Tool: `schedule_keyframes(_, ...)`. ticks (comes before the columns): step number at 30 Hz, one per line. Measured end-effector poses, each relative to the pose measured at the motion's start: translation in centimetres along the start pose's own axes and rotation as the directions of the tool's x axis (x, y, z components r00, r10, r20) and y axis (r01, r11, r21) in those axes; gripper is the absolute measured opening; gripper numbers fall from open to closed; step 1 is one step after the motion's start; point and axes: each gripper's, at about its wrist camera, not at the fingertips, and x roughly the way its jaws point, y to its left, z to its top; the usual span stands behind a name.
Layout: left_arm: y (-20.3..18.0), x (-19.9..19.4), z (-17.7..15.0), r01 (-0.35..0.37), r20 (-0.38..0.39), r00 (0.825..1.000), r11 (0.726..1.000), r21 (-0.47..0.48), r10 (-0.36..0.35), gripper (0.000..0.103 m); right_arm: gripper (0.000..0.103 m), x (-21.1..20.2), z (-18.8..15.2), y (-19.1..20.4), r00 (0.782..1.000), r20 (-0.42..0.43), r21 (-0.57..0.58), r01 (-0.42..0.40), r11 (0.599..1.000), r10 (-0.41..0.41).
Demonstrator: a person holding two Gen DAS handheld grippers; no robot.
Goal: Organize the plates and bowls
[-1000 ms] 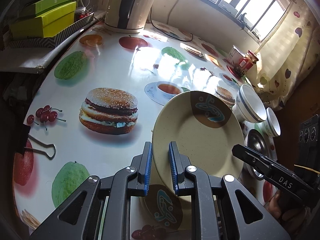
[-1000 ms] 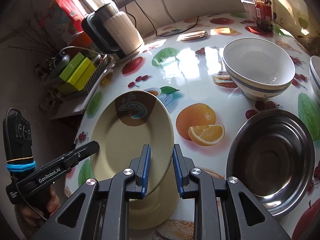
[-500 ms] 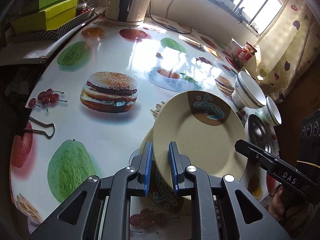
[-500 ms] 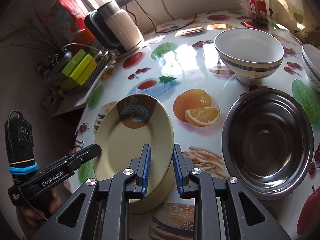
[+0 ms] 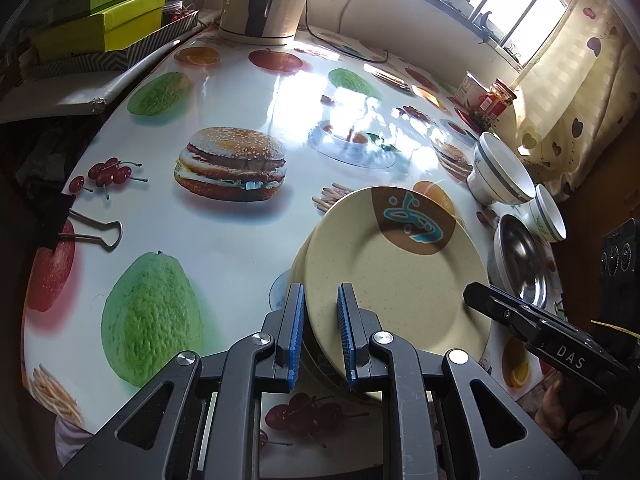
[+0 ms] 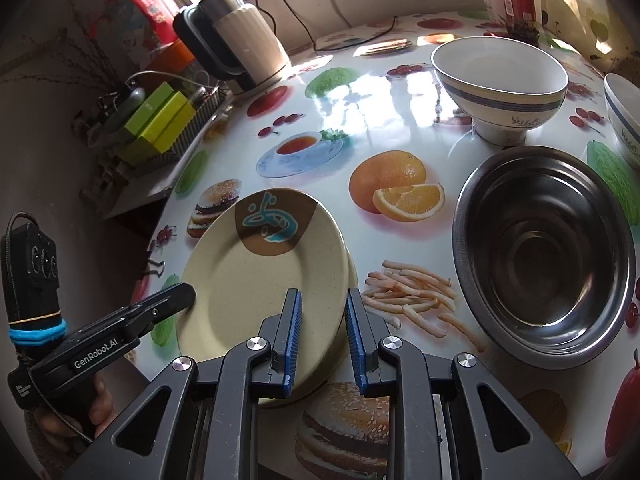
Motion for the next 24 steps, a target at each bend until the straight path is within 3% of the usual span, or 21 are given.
schedule_keyframes(24, -0.13, -0.08, -0.41, -0.009, 0.007, 1.0, 1.0, 0.007, 0.009, 0.018, 0.023, 0.36, -0.71, 0.37, 0.999, 0.002, -0.04, 0.045, 0.998, -0.045)
